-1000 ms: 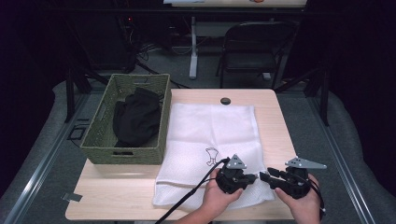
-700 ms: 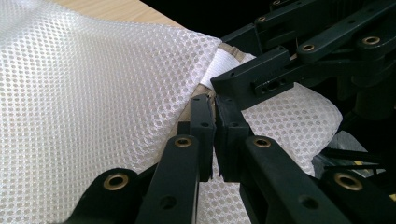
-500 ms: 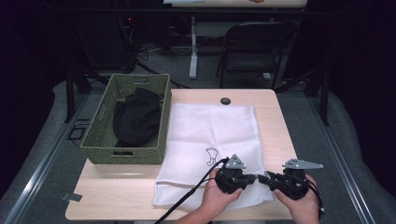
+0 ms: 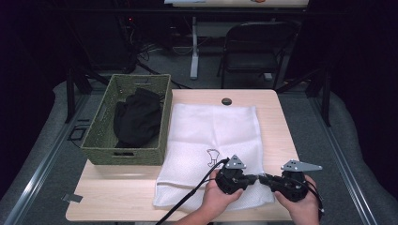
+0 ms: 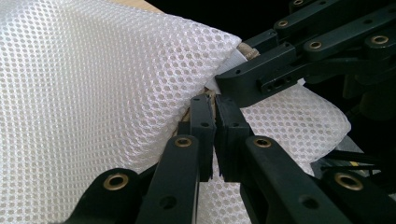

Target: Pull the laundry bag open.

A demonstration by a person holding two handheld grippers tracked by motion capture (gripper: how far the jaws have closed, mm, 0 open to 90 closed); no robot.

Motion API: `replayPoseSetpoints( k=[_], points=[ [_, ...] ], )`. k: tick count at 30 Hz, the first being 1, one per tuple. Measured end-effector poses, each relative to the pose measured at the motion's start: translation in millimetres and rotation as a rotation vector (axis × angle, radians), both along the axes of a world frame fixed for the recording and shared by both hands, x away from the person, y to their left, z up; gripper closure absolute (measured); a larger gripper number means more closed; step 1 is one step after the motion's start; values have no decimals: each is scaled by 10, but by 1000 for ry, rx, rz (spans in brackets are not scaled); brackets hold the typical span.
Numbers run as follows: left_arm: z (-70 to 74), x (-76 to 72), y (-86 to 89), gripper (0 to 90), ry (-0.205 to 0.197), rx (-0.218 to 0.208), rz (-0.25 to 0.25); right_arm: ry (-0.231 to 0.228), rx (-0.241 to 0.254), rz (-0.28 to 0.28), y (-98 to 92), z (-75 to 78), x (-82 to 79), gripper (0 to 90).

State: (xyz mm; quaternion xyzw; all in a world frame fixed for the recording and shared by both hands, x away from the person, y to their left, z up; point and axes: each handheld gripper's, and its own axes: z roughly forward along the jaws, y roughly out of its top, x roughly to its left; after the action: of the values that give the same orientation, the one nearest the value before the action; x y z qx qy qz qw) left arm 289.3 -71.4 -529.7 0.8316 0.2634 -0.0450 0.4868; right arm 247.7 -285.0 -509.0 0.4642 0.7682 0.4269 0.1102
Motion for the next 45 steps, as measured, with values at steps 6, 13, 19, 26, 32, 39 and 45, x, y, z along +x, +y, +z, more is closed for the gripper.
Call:
replayPoseSetpoints(
  k=[6, 13, 19, 26, 32, 39, 45],
  points=[
    [-1, 3, -1, 873, 1, 8, -2, -11, -22, -2, 19, -3, -10, 828],
    [10, 14, 16, 873, 20, -10, 2, -22, -9, -7, 12, -2, -17, 828],
    [9, 19, 26, 873, 37, -20, 8, -26, -14, -7, 7, 0, -18, 828],
    [7, 19, 26, 873, 41, -21, 11, -27, -17, -11, -2, -4, -16, 828],
    [1, 18, 32, 873, 42, -22, 13, -26, -18, -12, -2, -11, -14, 828],
    [-5, 9, 44, 874, 46, -22, 19, -18, -12, -9, -2, -19, -11, 830],
    [-19, 2, 69, 874, 50, -14, 43, -16, -21, -8, 5, -18, -3, 834]
  ],
)
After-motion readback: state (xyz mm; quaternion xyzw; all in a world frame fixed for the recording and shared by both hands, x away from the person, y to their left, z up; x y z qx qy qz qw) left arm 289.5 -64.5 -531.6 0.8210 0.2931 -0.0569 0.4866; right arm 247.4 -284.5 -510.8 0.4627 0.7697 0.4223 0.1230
